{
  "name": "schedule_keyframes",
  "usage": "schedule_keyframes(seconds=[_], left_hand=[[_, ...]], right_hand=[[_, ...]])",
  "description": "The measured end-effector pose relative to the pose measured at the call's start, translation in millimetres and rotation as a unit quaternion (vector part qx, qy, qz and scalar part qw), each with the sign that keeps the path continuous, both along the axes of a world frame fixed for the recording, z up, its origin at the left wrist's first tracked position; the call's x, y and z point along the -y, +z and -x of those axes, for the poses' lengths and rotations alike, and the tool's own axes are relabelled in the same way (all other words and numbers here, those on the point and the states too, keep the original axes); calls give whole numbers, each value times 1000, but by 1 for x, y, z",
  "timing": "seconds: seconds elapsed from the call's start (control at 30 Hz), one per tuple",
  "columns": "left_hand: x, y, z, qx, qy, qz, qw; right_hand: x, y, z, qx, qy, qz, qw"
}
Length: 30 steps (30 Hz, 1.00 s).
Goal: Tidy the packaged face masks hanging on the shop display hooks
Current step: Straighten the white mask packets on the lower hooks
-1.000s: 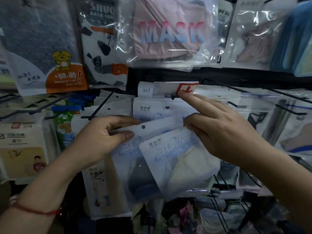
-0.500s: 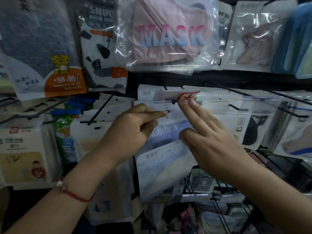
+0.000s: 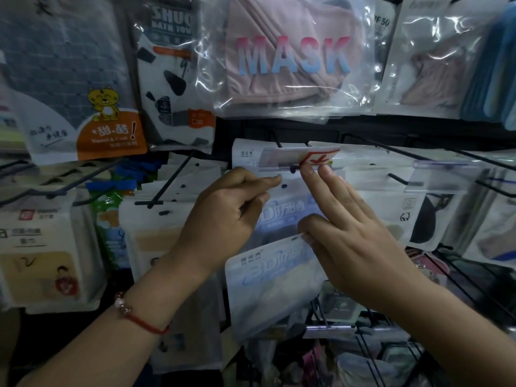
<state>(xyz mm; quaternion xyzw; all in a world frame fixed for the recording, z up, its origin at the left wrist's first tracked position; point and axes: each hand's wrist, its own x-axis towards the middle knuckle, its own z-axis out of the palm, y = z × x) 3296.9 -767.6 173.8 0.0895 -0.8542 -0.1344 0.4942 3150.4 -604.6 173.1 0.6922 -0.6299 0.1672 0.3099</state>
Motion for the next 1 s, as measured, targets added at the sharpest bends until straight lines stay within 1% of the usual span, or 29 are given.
schedule_keyframes(seconds=[0.1,0.2,0.3,0.37,0.53,0.63,0.7,0.73,0.8,0.9,1.0], left_hand=[[4,-2,4,57,63,90,992],[6,-4,8,95,130,126,979],[12,-13,11,91,165,204,961],[14,-18,8,71,169,225,957],[4,-17,-20,27,133,198,971],[-3,-8,-44,-15,108,123,986],[-11,-1,-58,-21,77,93,992],[-17,3,-62,-9,63,103,993],[-29,4,-63,39,48,148,987],[-33,-4,-49,115,79,176,974],[-29,-12,-37,135,90,178,971]], right_hand=[[0,0,0,-3,0,3,1000],[0,0,1,-7,1,7,1000],[0,-1,0,-7,-1,13,1000],[0,-2,0,-7,-5,15,1000],[4,-7,-3,-4,-15,26,1000],[6,-8,-7,5,-16,32,999],[6,-8,-10,12,-18,37,999],[6,-8,-11,16,-19,39,999],[6,-8,-13,22,-21,45,999],[7,-7,-16,40,-15,53,998],[7,-7,-18,45,-16,55,997]])
